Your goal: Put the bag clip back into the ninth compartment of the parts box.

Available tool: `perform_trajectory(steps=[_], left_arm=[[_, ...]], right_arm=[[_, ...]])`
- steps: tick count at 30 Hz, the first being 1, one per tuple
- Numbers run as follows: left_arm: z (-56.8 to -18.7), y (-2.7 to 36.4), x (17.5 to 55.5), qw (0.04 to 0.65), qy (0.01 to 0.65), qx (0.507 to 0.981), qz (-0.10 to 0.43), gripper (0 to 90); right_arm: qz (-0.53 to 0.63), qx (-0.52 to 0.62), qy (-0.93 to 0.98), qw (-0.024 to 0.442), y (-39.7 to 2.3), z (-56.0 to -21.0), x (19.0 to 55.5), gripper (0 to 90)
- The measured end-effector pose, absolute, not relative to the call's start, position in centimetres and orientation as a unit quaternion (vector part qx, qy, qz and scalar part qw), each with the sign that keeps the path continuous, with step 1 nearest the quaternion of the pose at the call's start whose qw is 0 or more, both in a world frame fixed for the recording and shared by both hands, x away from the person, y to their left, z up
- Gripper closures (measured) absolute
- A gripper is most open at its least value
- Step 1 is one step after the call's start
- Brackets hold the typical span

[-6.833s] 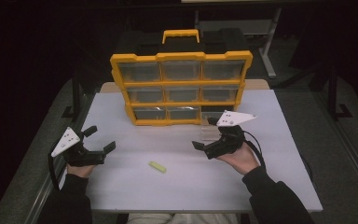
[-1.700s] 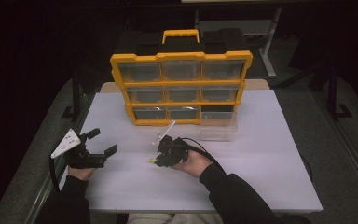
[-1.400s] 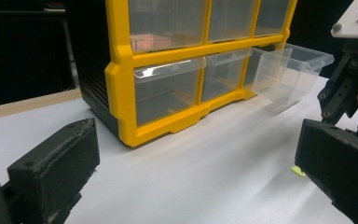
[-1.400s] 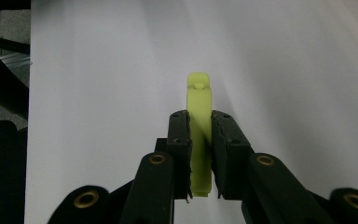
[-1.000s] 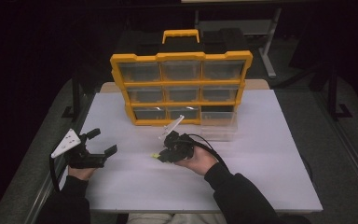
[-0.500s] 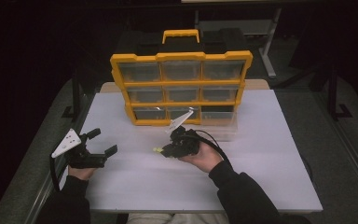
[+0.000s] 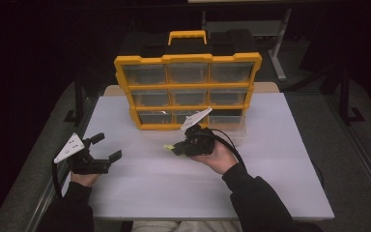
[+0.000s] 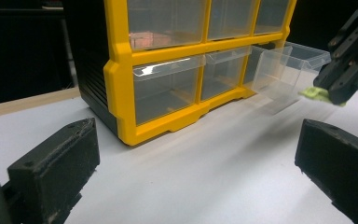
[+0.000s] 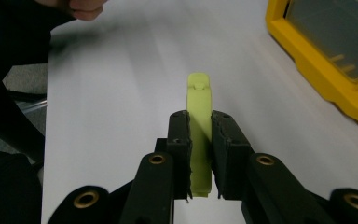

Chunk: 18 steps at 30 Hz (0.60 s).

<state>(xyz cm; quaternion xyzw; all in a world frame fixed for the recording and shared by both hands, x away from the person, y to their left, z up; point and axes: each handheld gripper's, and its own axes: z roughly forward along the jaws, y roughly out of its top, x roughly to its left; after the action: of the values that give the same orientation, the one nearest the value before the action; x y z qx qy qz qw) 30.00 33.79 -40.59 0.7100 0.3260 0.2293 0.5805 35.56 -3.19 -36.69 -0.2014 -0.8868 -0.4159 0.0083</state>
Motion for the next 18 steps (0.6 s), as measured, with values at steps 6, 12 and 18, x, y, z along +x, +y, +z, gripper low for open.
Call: perform_trajectory(steps=[6, 12, 18], left_arm=[[-40.6, 33.8, 30.0, 0.581, 0.326, 0.710, 0.229, 0.0], [-40.6, 33.8, 30.0, 0.581, 0.326, 0.710, 0.229, 0.0], [-40.6, 33.8, 30.0, 0.581, 0.327, 0.710, 0.229, 0.0]], right_arm=[[-0.426, -0.208, -0.880, 0.004, -4.1, -36.1, 35.8, 77.0], [-0.441, -0.213, -0.872, -0.005, -5.0, -35.3, 35.9, 77.0], [-0.455, -0.220, -0.863, -0.013, -6.1, -34.5, 36.1, 77.0]])
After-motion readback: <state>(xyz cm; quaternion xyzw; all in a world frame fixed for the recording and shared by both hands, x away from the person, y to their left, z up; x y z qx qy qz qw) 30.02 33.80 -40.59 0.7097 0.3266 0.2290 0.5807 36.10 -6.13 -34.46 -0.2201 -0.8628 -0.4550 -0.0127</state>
